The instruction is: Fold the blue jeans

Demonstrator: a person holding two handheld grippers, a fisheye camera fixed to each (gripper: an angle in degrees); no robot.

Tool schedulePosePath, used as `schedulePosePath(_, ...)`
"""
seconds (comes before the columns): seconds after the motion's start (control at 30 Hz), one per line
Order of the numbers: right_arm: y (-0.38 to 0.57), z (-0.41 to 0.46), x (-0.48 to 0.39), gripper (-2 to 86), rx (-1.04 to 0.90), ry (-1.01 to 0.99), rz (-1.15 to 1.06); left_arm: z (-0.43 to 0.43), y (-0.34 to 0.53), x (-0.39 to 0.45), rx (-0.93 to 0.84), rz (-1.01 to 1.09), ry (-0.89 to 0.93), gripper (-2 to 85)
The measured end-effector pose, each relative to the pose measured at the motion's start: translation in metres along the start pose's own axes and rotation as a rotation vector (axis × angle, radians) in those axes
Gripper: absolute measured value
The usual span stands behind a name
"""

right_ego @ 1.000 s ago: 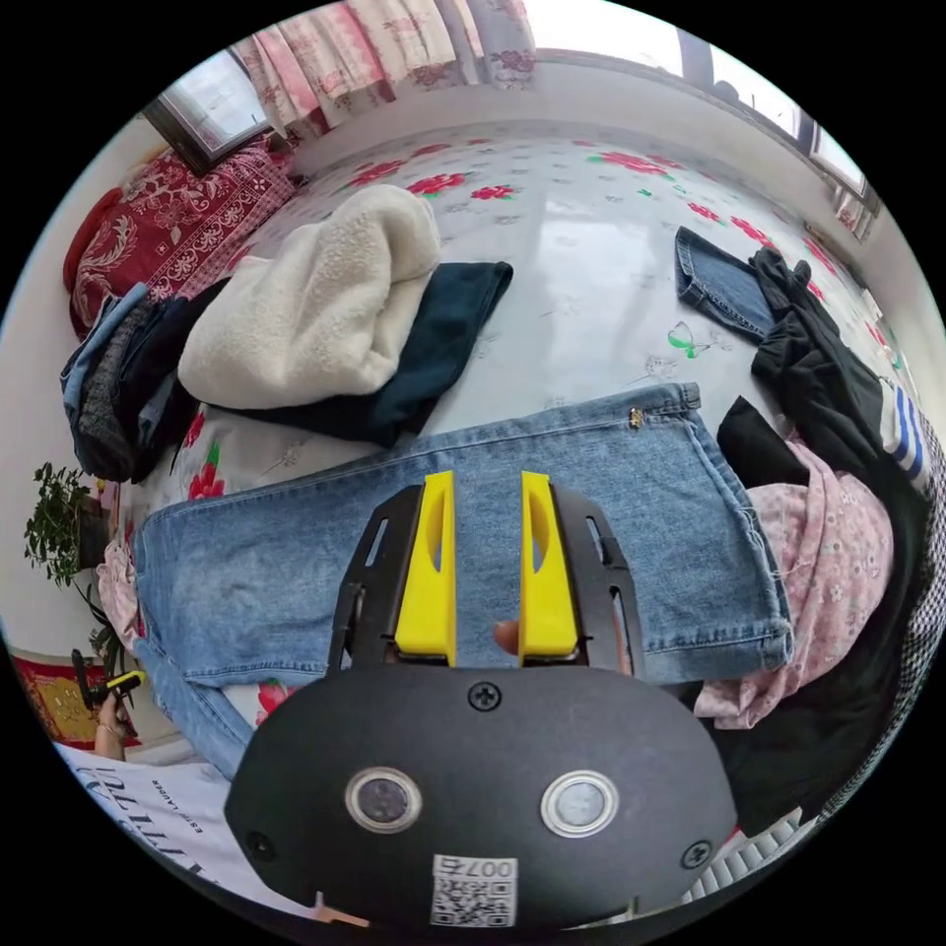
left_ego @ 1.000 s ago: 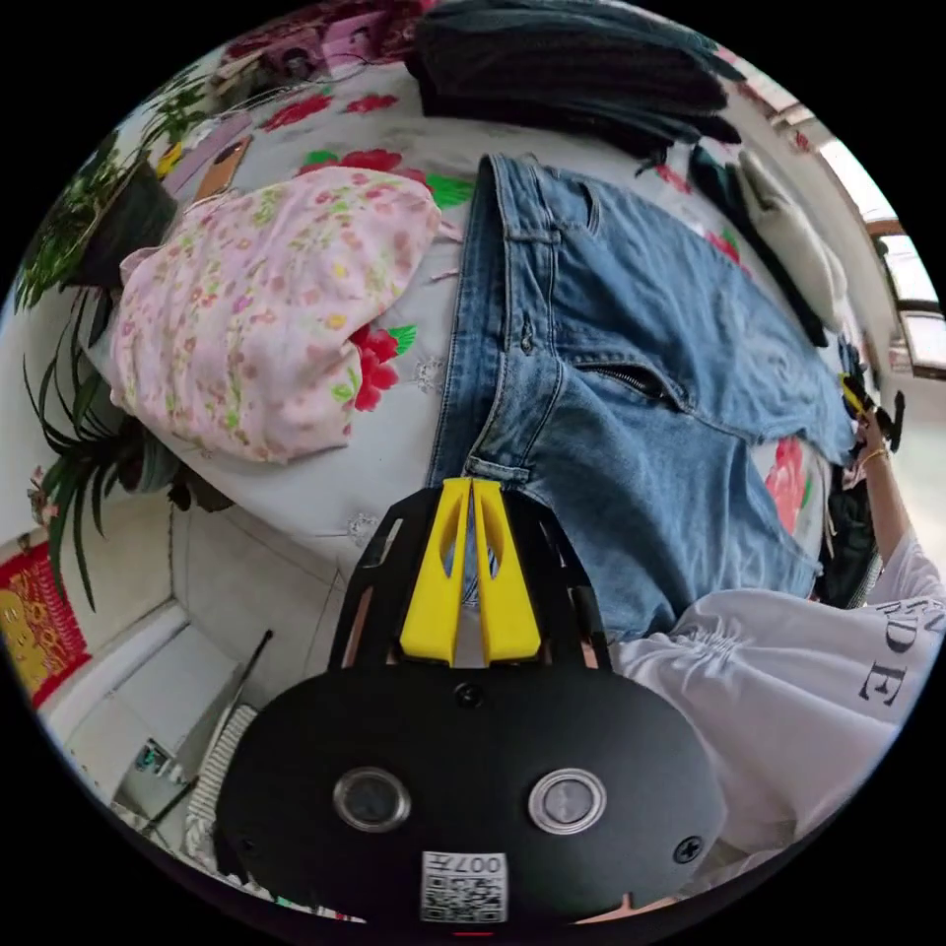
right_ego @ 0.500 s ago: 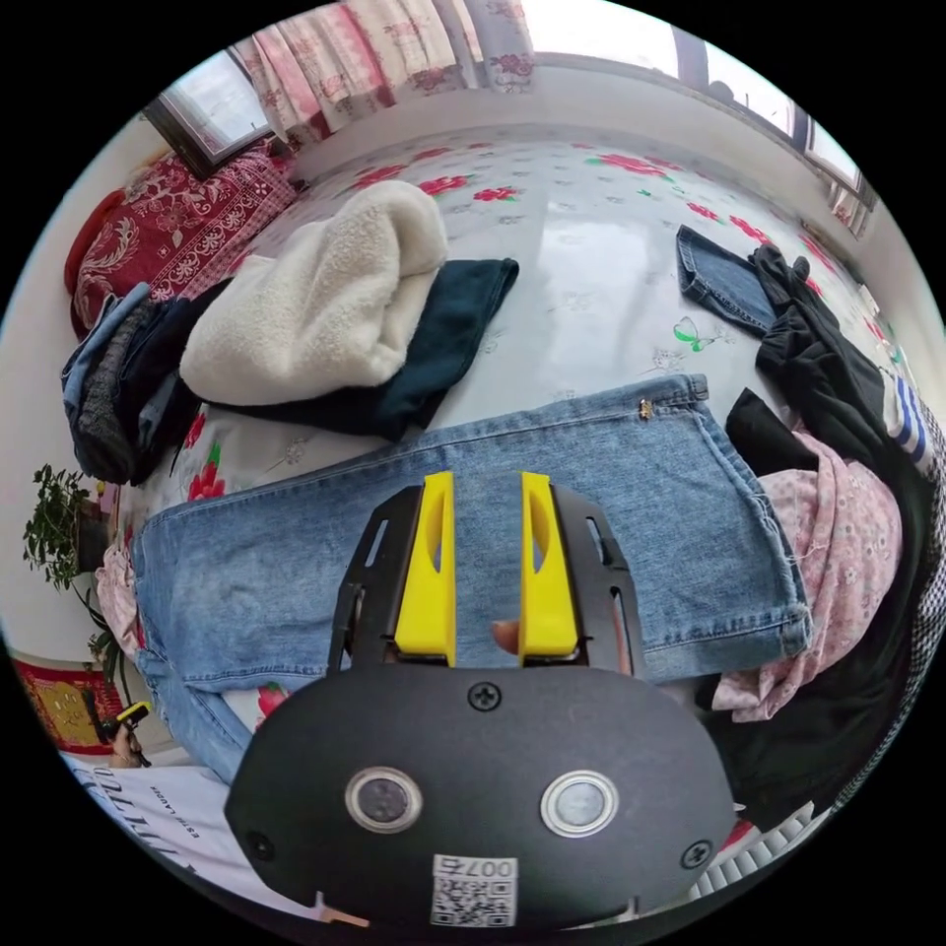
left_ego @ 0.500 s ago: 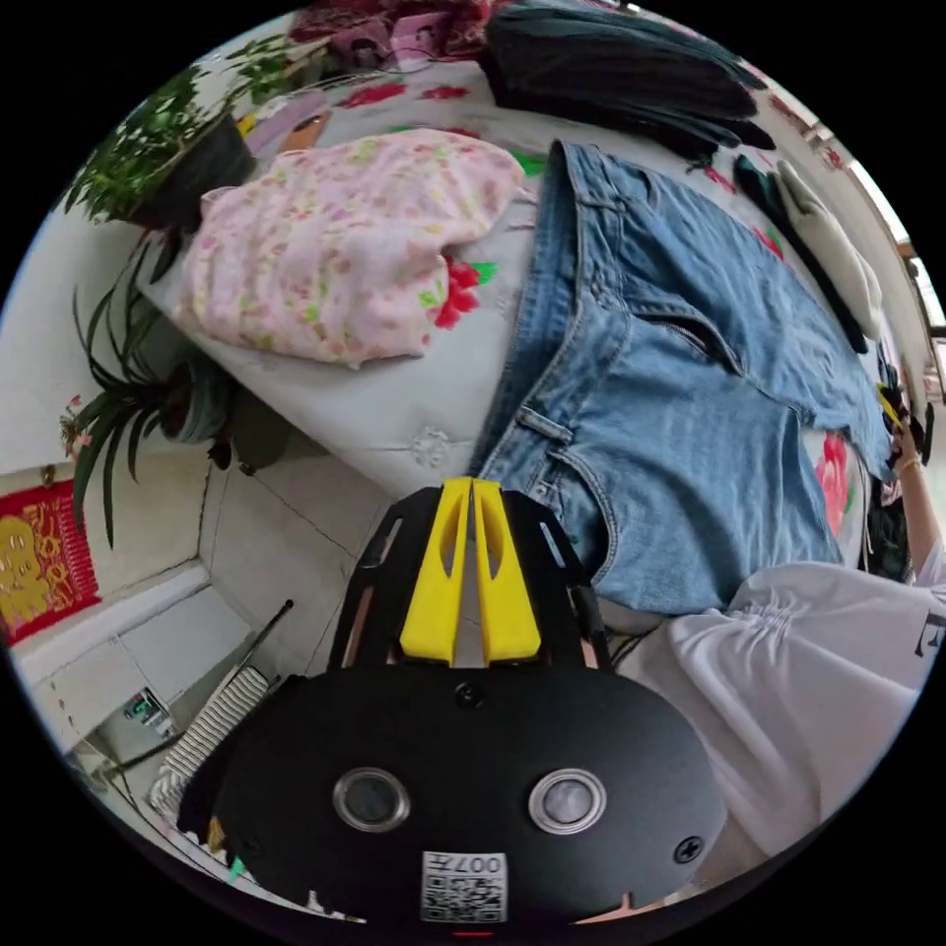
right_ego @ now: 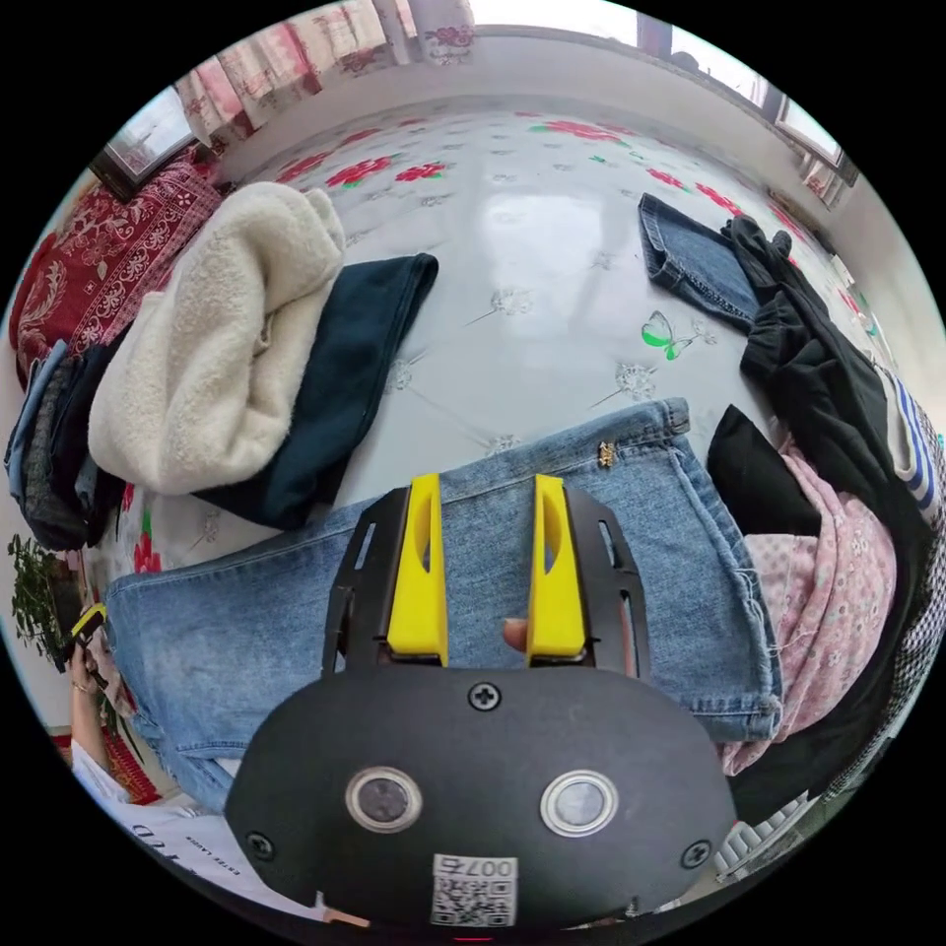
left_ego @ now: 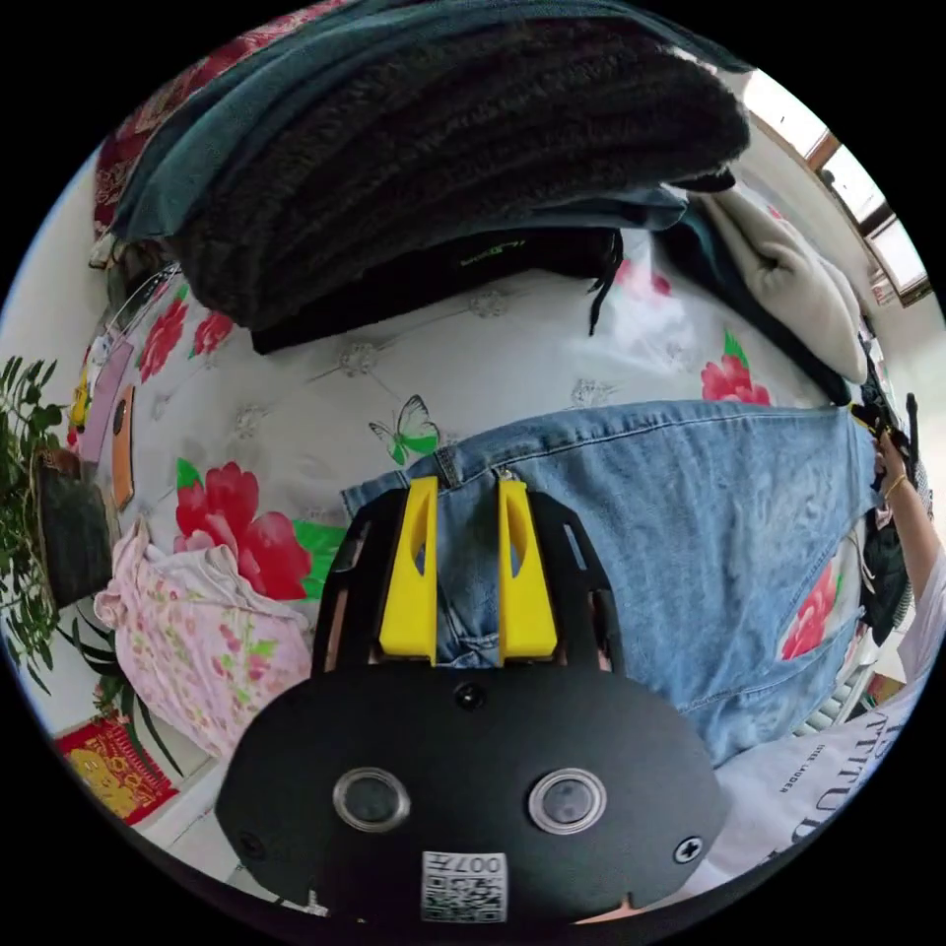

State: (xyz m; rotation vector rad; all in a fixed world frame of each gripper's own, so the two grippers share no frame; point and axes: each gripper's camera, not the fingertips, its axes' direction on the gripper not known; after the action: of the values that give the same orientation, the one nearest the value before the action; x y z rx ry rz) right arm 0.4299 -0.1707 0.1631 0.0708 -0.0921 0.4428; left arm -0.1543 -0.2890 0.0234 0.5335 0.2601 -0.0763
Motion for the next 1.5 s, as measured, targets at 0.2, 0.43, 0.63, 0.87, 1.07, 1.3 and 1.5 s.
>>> schedulePosePath(0.2, 0.008, 0.002, -0.005, 2.2, 0.058, -0.014, -0.038, 0.003, 0.012, 0.017, 0.096, 0.051, -0.037, 3.3)
schedulePosePath(0.43, 0.065, -0.102, 0.006, 0.1, 0.396, -0.173, -0.019, -0.097, 0.077, -0.002, 0.334, 0.022, 0.158, 0.1)
schedulePosePath(0.63, 0.183, -0.217, 0.05, 0.0, 0.659, -0.325, 0.004, -0.191, 0.228, -0.023, 0.59, -0.005, 0.309, -0.2)
schedulePosePath(0.87, 0.361, -0.252, 0.091, 0.5, 0.619, -0.238, 0.118, -0.179, 0.398, -0.016, 0.536, -0.017, 0.357, 0.0)
schedulePosePath(1.07, 0.487, -0.126, 0.126, 3.3, 0.146, -0.27, 0.532, -0.042, 0.441, -0.004, 0.093, -0.135, 0.321, 0.5)
schedulePosePath(1.3, 0.461, -0.12, 0.117, 9.8, 0.22, -0.185, 0.411, -0.041, 0.415, 0.001, 0.105, -0.07, 0.275, 0.5)
schedulePosePath(1.5, 0.371, -0.06, 0.124, 9.9, -0.031, -0.233, 0.327, -0.038, 0.391, 0.006, 0.083, -0.072, 0.241, 0.3)
